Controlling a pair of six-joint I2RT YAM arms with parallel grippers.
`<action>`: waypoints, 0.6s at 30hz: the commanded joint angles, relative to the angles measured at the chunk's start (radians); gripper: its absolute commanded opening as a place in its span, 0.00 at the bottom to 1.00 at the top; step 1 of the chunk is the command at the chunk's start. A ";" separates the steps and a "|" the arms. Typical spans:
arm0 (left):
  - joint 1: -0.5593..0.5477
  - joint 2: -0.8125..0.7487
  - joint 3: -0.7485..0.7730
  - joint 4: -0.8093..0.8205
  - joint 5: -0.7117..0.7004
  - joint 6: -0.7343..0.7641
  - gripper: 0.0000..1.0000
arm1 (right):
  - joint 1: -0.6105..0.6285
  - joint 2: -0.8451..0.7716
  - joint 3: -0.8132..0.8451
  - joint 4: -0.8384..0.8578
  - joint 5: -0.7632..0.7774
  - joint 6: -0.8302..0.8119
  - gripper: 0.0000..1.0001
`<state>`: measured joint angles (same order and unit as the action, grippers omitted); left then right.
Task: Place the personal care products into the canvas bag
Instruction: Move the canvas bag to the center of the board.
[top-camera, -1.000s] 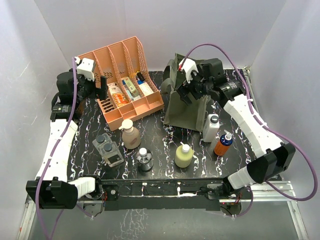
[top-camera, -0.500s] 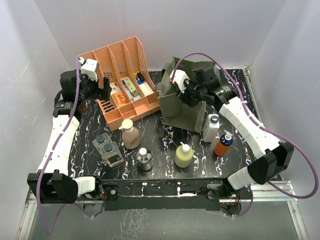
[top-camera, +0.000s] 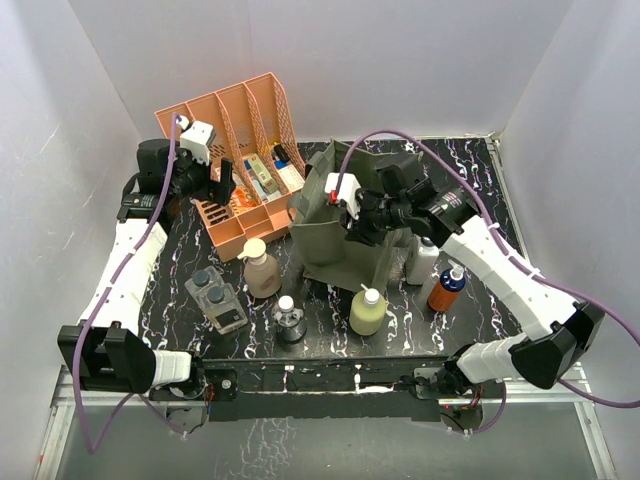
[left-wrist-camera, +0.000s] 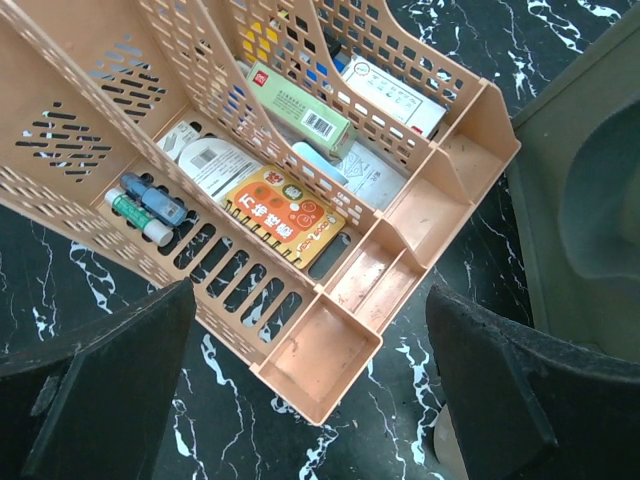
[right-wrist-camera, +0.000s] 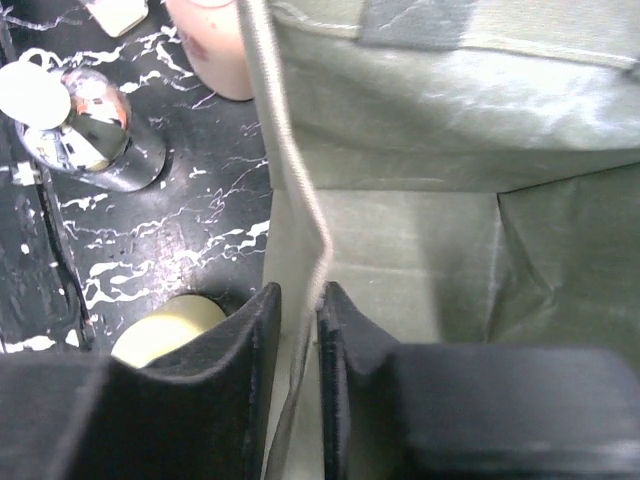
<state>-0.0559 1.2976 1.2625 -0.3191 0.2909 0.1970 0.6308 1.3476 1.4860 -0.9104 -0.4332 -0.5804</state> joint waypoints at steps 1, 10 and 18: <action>-0.009 0.002 0.048 -0.006 0.025 -0.010 0.97 | 0.015 -0.035 -0.023 0.053 -0.004 0.039 0.34; -0.008 -0.014 0.047 -0.022 0.030 -0.003 0.97 | -0.216 -0.138 0.041 0.056 -0.061 0.148 0.77; -0.009 -0.022 0.049 -0.026 0.027 -0.010 0.97 | -0.551 -0.305 -0.092 0.036 0.013 0.206 0.81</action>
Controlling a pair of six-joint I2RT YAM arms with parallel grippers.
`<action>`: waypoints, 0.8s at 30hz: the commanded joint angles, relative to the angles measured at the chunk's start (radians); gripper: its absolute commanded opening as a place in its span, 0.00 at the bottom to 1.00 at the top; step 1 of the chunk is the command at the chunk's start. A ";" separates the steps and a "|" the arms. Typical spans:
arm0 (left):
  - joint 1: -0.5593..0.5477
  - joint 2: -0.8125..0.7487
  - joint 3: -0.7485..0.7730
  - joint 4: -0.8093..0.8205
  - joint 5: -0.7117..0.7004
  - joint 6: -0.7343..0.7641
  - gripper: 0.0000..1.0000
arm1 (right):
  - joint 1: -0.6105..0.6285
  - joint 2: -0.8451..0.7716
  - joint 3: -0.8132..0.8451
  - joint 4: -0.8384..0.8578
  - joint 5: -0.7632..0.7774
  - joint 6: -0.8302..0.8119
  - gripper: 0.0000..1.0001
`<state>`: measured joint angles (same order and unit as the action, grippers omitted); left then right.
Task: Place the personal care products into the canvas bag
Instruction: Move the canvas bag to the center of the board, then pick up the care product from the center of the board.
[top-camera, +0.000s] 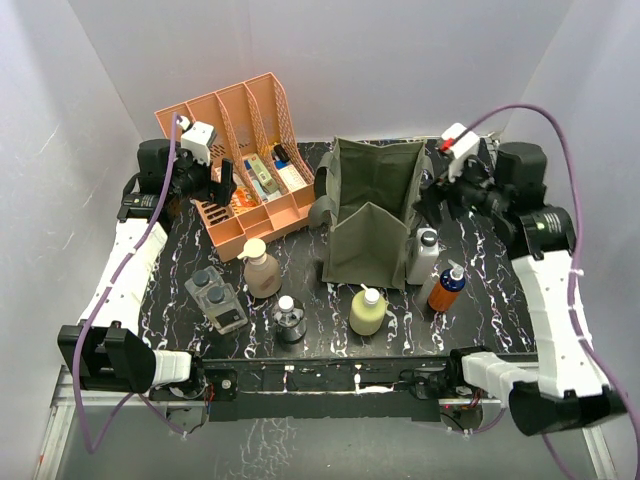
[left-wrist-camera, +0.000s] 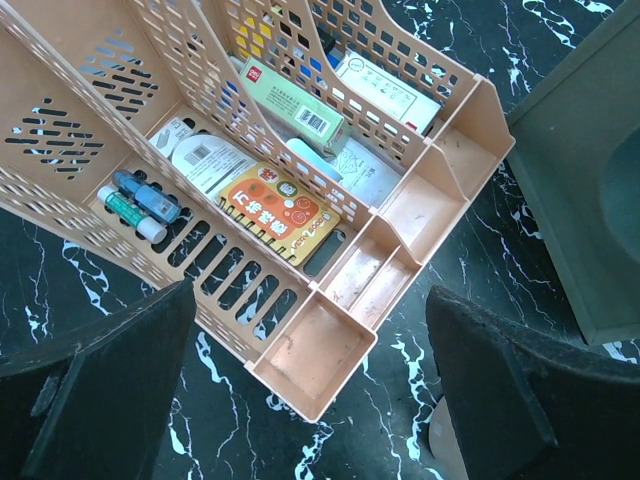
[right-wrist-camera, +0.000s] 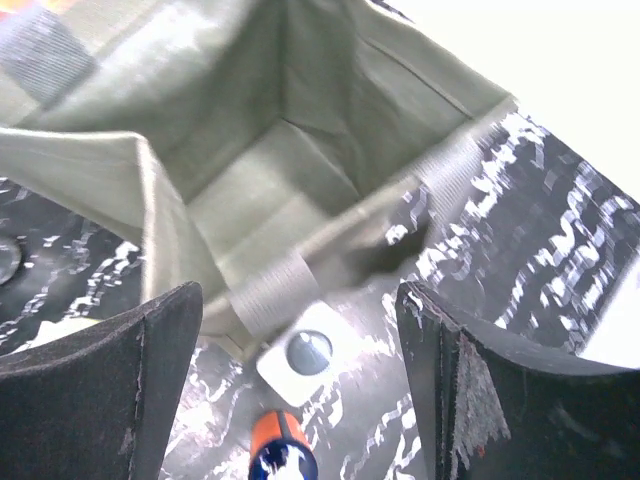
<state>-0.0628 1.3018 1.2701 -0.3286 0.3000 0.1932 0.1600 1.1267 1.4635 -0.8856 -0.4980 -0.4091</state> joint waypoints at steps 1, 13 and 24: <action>-0.002 -0.027 0.039 -0.016 0.020 -0.007 0.97 | -0.088 -0.099 -0.103 0.008 0.117 0.024 0.81; -0.002 -0.057 0.001 0.003 0.043 -0.005 0.97 | -0.154 -0.207 -0.240 -0.175 0.138 -0.118 0.81; -0.002 -0.051 -0.016 0.019 0.057 -0.004 0.97 | -0.157 -0.221 -0.456 0.101 0.125 -0.070 0.83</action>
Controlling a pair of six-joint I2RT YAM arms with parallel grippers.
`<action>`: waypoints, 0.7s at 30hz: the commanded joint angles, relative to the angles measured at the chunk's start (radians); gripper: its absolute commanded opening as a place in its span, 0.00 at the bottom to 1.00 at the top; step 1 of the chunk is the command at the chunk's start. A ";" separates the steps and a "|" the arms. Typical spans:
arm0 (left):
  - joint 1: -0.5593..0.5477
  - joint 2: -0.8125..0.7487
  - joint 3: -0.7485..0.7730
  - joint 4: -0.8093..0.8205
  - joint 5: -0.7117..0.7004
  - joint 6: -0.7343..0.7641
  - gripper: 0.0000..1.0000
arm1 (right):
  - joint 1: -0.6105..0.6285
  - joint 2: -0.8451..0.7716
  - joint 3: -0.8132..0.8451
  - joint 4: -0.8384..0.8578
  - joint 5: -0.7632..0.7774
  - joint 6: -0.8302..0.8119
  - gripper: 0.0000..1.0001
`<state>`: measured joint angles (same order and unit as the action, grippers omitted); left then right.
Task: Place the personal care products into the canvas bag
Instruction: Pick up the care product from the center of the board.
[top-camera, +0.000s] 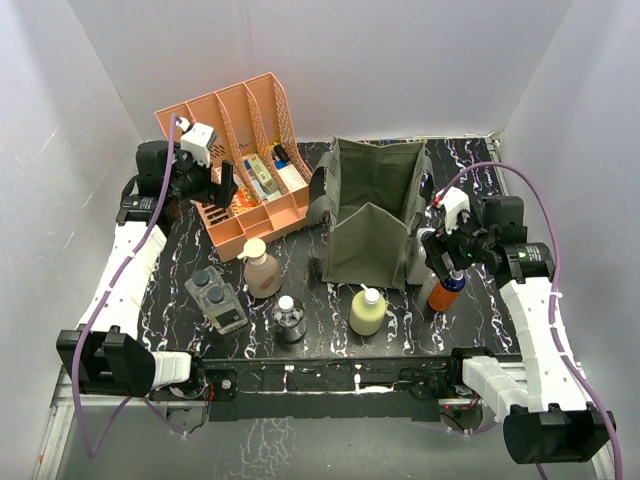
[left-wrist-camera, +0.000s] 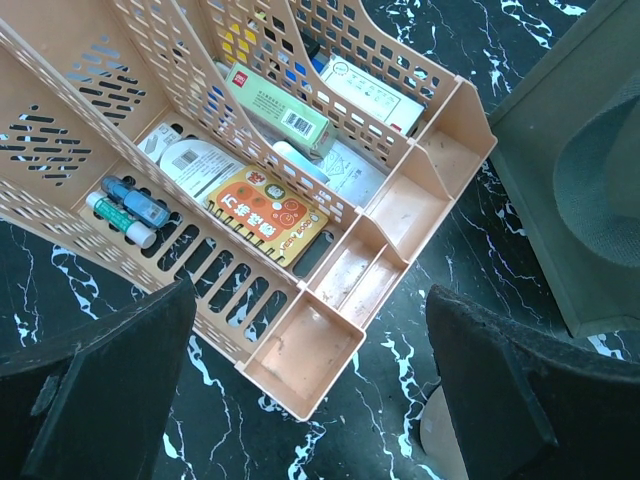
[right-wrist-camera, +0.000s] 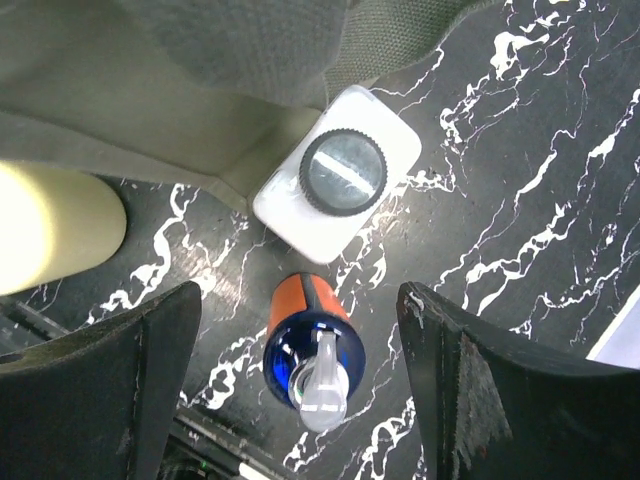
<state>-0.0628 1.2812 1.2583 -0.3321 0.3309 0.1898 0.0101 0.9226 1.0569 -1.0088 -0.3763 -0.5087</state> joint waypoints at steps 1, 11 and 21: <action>-0.002 -0.031 -0.004 0.022 0.023 0.001 0.97 | -0.007 -0.007 -0.059 0.255 0.011 0.045 0.83; -0.002 -0.036 -0.009 0.027 0.014 0.009 0.97 | -0.007 -0.001 -0.154 0.427 0.054 0.234 0.84; -0.002 -0.028 -0.002 0.032 0.020 0.001 0.97 | -0.007 0.016 -0.237 0.549 0.072 0.325 0.81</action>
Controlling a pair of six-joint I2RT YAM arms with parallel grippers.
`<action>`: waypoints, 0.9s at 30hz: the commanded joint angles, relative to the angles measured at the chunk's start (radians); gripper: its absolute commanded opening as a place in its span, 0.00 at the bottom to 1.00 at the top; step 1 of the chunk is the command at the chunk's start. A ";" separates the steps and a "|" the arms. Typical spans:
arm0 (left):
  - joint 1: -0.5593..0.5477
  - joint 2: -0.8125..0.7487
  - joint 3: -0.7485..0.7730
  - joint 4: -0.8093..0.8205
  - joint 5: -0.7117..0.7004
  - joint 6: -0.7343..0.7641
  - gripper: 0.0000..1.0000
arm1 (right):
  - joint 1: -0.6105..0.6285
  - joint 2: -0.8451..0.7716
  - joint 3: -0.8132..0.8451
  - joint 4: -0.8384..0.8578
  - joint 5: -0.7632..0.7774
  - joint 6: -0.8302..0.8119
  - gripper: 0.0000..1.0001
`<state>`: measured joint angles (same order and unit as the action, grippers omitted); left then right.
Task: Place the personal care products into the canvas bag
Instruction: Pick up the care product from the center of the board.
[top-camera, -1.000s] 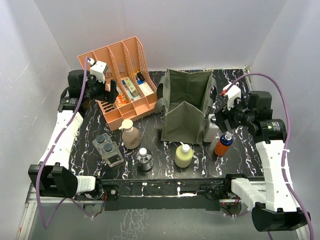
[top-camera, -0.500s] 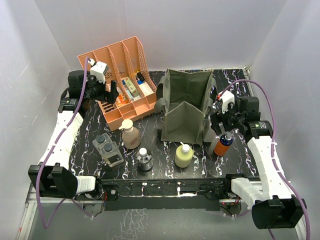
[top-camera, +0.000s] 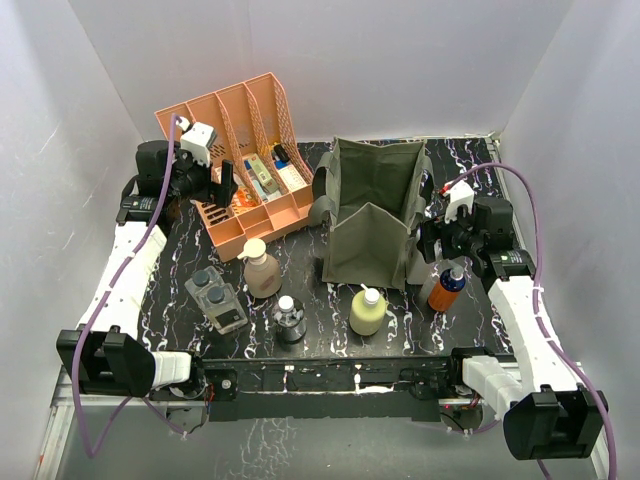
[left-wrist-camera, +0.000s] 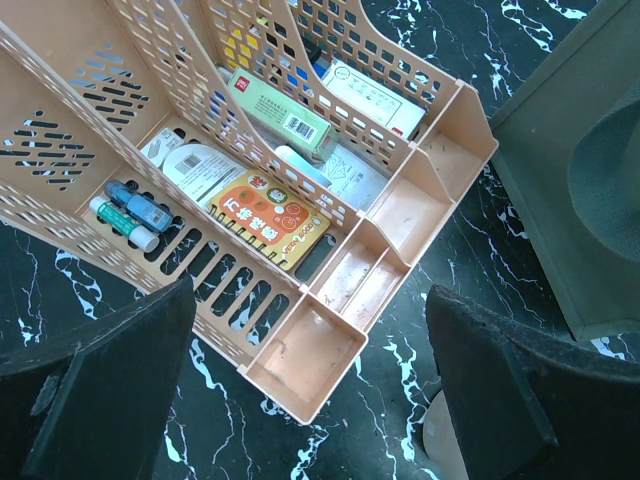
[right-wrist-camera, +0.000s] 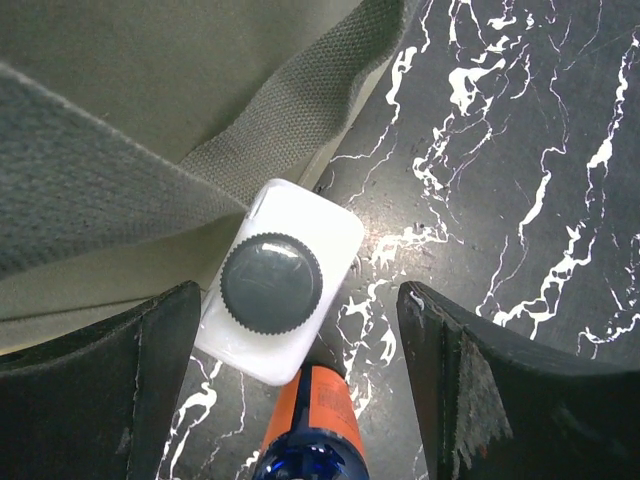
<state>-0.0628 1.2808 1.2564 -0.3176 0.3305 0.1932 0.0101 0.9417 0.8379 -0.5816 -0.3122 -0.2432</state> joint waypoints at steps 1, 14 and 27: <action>-0.002 -0.028 0.000 0.018 0.021 -0.004 0.97 | -0.007 0.001 -0.020 0.128 0.005 0.065 0.81; -0.032 -0.043 0.032 -0.246 0.127 0.207 0.97 | -0.007 -0.006 -0.002 0.092 -0.049 0.060 0.79; -0.050 -0.052 0.005 -0.245 0.093 0.206 0.97 | -0.007 0.102 0.012 0.046 -0.003 0.079 0.71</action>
<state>-0.1081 1.2613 1.2545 -0.5503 0.4046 0.3981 0.0109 1.0279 0.8097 -0.5220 -0.3580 -0.1654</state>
